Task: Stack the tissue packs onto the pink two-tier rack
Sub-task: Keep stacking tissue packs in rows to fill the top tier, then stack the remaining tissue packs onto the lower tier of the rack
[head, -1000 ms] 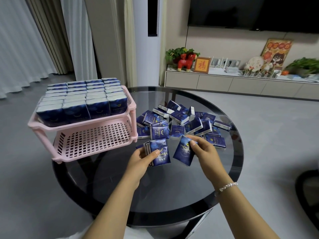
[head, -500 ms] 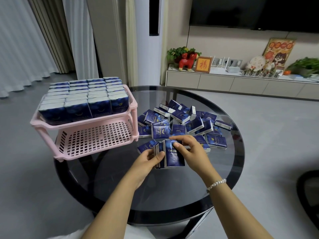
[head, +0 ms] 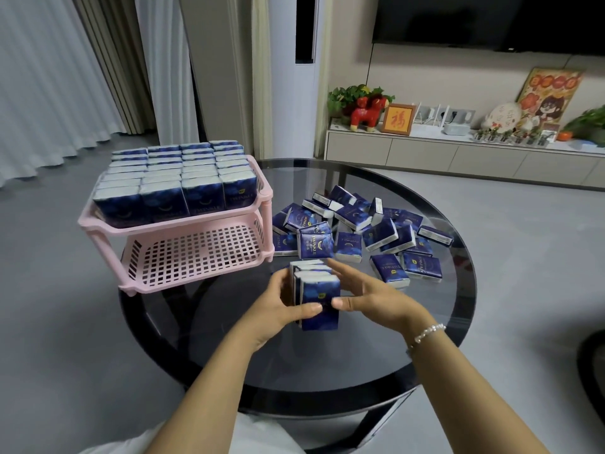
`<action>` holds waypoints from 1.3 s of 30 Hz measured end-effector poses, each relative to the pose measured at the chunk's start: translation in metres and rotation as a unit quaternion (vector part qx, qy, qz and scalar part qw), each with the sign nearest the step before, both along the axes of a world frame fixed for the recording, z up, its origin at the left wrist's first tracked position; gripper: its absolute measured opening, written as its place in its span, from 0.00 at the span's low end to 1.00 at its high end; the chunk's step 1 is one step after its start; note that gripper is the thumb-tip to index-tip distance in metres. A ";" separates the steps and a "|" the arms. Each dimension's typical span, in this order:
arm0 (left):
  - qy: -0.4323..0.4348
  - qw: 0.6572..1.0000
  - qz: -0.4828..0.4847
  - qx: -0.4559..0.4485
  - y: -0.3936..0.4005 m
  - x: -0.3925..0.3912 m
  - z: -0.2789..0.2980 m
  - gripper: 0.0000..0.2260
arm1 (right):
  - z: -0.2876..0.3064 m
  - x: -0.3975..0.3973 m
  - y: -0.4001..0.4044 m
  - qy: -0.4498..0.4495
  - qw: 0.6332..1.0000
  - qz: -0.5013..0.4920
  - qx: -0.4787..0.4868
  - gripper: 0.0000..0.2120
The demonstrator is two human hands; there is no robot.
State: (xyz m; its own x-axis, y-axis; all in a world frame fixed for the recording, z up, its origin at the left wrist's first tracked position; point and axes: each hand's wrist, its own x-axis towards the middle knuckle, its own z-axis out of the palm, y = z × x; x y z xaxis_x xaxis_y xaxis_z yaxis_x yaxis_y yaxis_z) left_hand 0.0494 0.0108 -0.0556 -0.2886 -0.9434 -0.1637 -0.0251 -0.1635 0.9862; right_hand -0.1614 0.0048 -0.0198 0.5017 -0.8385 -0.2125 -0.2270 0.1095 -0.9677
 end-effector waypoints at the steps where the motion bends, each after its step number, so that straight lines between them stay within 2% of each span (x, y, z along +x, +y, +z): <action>1: -0.024 1.000 -0.016 -0.008 0.001 0.005 0.000 0.45 | 0.000 0.002 -0.001 -0.007 1.000 0.022 0.008 0.37; 4: -0.117 0.991 -0.056 -0.035 0.006 0.018 0.000 0.50 | -0.002 0.010 -0.001 0.057 0.996 0.056 -0.033 0.38; 8: -0.237 0.967 -0.053 -0.075 0.017 0.023 0.005 0.53 | -0.012 0.019 0.001 0.116 0.987 0.036 -0.107 0.44; 12: -0.284 0.953 -0.051 -0.092 0.024 0.022 0.004 0.60 | -0.018 0.022 0.003 0.125 0.984 0.041 -0.121 0.47; 18: -0.366 0.922 -0.049 -0.114 0.026 0.011 -0.001 0.59 | -0.022 0.026 0.007 0.140 0.979 0.089 -0.117 0.36; 21: -0.393 0.911 -0.050 -0.118 0.027 0.008 -0.002 0.57 | -0.023 0.025 0.010 0.142 0.978 0.108 -0.112 0.34; 25: -0.353 0.927 -0.011 -0.125 0.029 0.009 -0.002 0.57 | -0.014 0.027 0.012 0.139 0.976 0.111 -0.124 0.27; 28: -0.261 0.955 0.039 -0.134 0.028 0.021 0.006 0.54 | -0.005 0.035 0.013 0.110 0.983 0.074 -0.127 0.25; 31: -0.178 0.977 0.060 -0.105 0.025 0.041 0.012 0.51 | 0.005 0.051 0.011 0.058 0.988 0.053 -0.131 0.25; 35: -0.161 0.979 0.085 -0.092 0.020 0.070 0.019 0.47 | 0.007 0.083 0.004 0.011 0.988 0.054 -0.141 0.26; 39: -0.176 0.975 0.113 -0.081 0.007 0.094 0.020 0.52 | -0.001 0.107 -0.009 -0.030 0.989 -0.011 -0.141 0.21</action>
State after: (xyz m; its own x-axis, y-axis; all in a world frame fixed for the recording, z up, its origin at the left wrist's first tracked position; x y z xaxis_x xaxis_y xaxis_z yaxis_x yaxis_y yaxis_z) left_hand 0.1430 0.0178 -0.0357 -0.0232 -0.9980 -0.0582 -0.3471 -0.0465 0.9367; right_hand -0.0541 -0.0038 -0.0212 0.4879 -0.8707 0.0618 -0.1683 -0.1633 -0.9721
